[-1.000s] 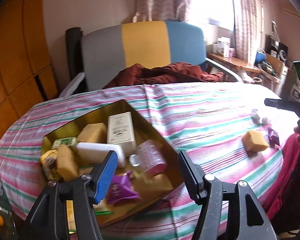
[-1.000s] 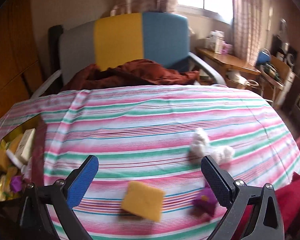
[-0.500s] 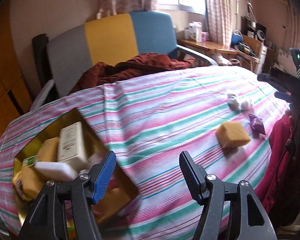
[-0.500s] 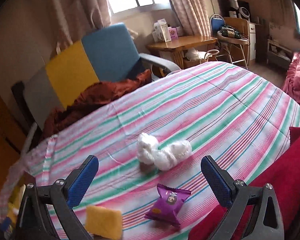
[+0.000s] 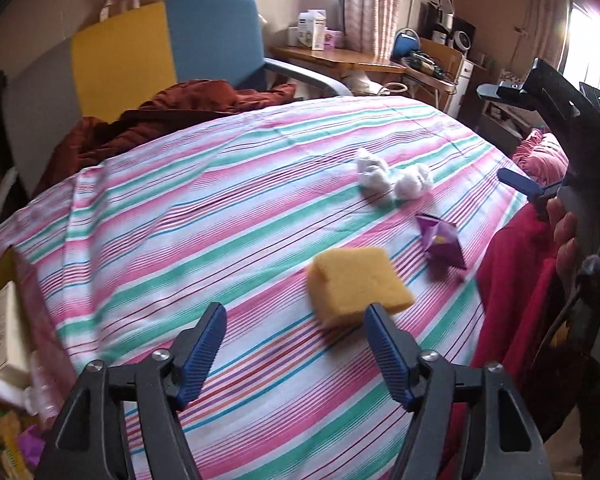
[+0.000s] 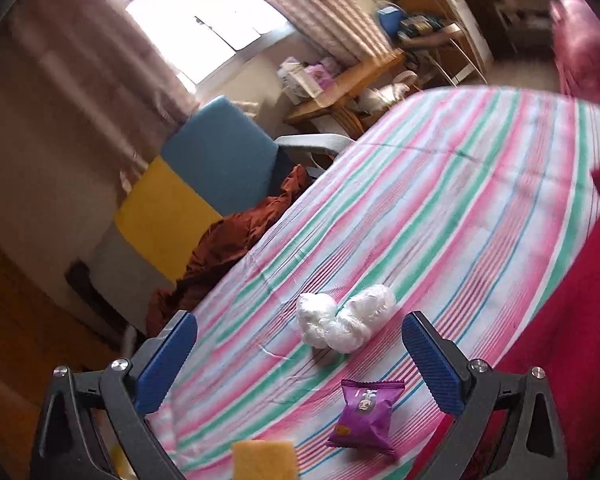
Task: Organize objects
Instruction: 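Grasp the yellow sponge with the left tool while the right tool grasps the wrapped cotton balls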
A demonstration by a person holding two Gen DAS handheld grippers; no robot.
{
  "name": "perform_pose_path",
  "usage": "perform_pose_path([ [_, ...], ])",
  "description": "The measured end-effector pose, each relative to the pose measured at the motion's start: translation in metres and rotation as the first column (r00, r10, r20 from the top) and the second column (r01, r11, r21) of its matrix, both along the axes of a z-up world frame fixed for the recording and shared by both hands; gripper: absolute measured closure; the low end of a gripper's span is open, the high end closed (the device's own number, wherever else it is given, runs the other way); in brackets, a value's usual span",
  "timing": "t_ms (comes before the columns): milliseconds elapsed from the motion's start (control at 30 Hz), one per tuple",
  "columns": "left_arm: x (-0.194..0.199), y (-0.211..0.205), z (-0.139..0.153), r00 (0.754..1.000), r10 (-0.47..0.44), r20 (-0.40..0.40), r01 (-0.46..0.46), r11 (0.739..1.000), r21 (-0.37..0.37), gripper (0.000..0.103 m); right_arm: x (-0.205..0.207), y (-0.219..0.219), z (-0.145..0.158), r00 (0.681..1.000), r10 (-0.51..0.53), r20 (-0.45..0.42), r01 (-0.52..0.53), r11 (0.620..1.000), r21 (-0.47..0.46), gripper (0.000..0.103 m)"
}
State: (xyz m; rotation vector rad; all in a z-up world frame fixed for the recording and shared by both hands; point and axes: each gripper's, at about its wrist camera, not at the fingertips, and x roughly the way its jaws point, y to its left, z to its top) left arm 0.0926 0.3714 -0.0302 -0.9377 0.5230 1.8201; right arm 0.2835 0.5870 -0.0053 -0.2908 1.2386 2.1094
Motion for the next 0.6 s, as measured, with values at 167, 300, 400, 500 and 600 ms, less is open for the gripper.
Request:
perform_pose_path([
  [167,0.007,0.035,-0.01,0.998,-0.041,0.043,0.042,0.999,-0.01,0.021,-0.007,-0.003,0.004,1.0,0.017,0.023,-0.017,1.0,0.02,0.0],
  [300,0.01,0.059,-0.022,0.997,-0.056,0.049,0.057,0.998,-0.031,0.021,-0.006,0.001,0.001,1.0,0.017,0.006,-0.017,1.0,-0.003,0.0],
  [400,0.008,0.07,-0.033,0.998,-0.052,0.045,0.054,0.997,-0.059,0.021,-0.005,0.001,-0.001,0.999,0.027,0.022,-0.027,1.0,-0.003,0.0],
  [500,-0.001,0.068,-0.042,0.995,-0.047,0.088,0.052,0.997,-0.054,0.034,-0.005,0.001,-0.002,0.999,0.029,0.025,-0.029,1.0,-0.008,0.0],
  [600,-0.004,0.059,-0.045,0.991,-0.058,0.123,0.062,0.998,-0.024,0.041,-0.006,0.002,-0.002,0.998,0.034,0.043,-0.034,0.999,-0.011,0.0],
])
